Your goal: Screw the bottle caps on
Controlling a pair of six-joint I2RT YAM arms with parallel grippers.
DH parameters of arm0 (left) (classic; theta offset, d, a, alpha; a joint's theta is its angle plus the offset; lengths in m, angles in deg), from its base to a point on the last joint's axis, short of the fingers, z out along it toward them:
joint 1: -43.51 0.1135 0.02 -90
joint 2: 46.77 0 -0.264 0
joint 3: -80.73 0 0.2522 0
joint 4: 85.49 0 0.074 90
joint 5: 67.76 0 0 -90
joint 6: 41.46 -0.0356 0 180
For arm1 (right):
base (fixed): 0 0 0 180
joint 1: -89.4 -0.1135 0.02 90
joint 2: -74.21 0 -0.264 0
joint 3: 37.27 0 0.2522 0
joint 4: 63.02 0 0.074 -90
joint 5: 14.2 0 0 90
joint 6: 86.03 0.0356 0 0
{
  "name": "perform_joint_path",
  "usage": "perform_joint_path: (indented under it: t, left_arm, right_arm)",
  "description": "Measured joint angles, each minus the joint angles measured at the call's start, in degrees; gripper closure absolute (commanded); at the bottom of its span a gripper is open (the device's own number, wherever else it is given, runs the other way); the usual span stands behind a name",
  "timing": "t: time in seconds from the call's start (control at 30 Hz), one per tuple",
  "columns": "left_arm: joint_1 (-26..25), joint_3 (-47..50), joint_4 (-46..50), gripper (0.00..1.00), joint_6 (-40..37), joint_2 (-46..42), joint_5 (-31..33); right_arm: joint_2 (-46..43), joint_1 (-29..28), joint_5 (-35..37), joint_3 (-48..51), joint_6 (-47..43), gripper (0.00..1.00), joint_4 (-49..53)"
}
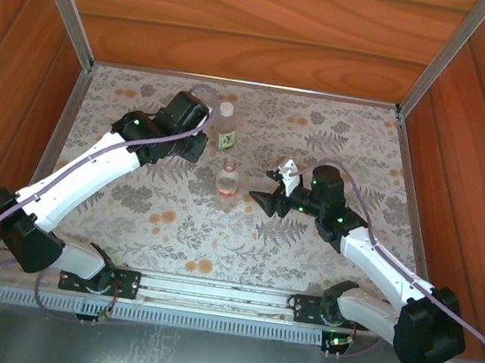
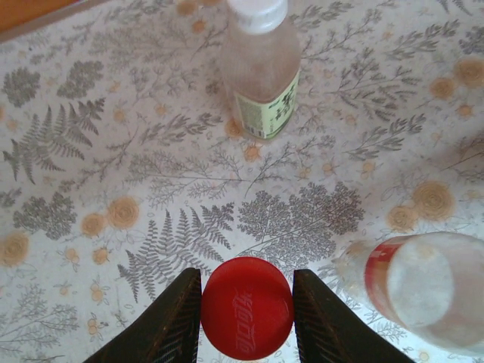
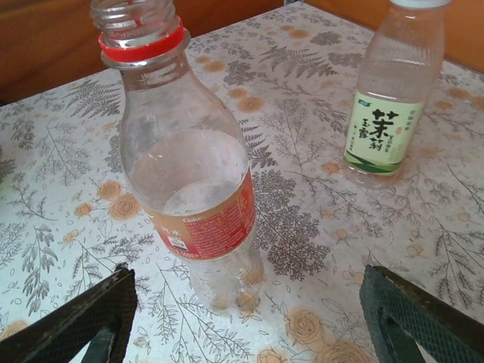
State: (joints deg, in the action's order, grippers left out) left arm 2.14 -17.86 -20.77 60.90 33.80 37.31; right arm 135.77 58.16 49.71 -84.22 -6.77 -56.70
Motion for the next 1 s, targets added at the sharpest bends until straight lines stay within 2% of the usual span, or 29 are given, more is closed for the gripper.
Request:
perform_joint_path:
  t: [0.53,1.0]
  left_arm:
    - [-9.9,-17.1,9.7,0.63,-0.1,10.8,0.9]
    - [-12.0,-24.0,16.8,0.63,-0.8,16.1,-0.5]
  right_arm:
    - [-1.3,-0.3,-0.2,0.9,-1.4,0.17,-0.4]
    - [-2.0,-0.3,0.0,1.0,-2.3,0.16,0.6]
